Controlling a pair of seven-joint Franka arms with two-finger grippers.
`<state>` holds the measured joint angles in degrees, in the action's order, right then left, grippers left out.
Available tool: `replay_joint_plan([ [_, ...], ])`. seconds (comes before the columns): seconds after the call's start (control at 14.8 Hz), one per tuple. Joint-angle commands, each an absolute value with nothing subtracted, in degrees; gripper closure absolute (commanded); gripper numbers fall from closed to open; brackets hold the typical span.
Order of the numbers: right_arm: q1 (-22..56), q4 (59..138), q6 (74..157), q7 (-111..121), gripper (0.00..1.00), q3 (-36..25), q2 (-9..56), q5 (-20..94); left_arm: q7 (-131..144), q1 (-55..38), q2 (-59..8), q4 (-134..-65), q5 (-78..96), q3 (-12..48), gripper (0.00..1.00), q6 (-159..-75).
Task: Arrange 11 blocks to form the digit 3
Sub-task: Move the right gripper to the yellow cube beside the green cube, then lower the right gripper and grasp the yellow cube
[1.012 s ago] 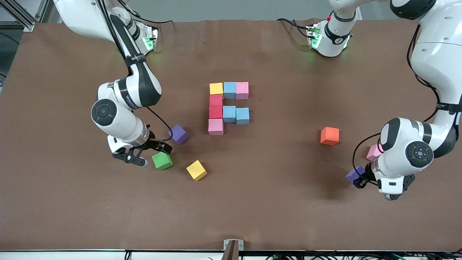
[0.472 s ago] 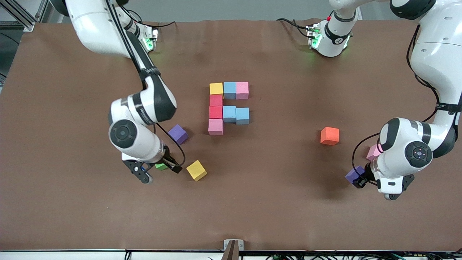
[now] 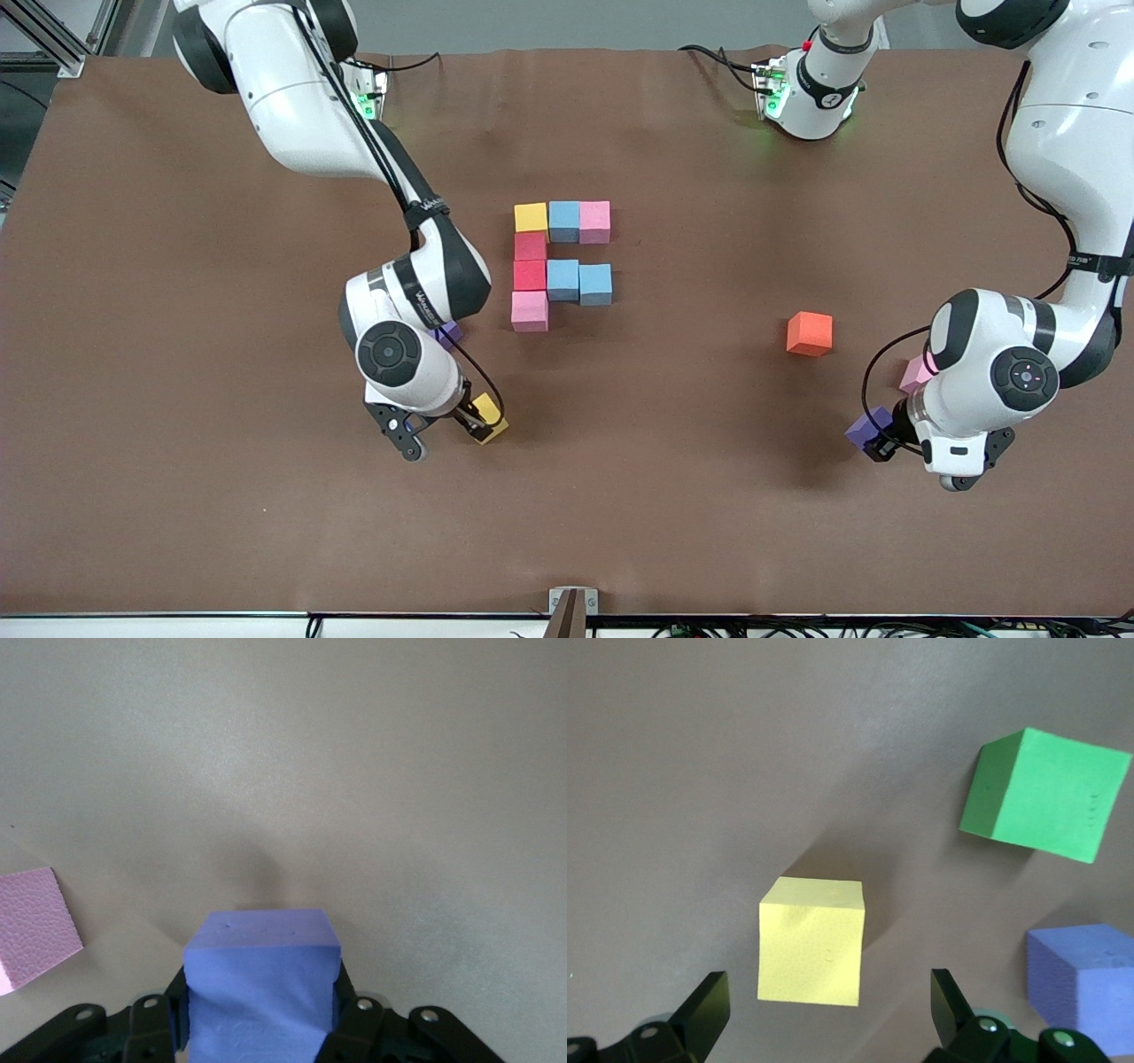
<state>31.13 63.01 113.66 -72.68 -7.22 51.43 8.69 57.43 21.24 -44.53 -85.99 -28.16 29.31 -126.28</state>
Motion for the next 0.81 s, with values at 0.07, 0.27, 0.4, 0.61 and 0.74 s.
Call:
replay_joint_plan([
  [0.07,31.4,58.9,112.3,-75.0,0.00,-7.5,54.7,7.3,56.6,21.1,-44.0,-86.1,-27.6,29.2,0.52,-125.7],
  [0.27,31.4,58.9,113.4,-76.5,0.00,-7.4,55.7,7.4,56.5,21.1,-44.0,-86.1,-27.6,29.2,0.52,-125.7],
  [0.4,31.5,58.9,115.1,-76.9,0.00,-7.1,56.5,7.4,56.4,21.1,-44.1,-86.1,-27.6,29.1,0.52,-125.7],
  [0.61,32.3,58.9,115.5,-76.9,0.00,-7.1,57.9,7.5,56.3,21.1,-44.1,-86.1,-27.6,29.1,0.52,-125.7],
  [0.74,32.3,58.9,117.0,-76.8,0.01,-6.9,58.1,7.6,56.3,21.0,-44.1,-86.1,-27.6,29.1,0.52,-125.8],
])
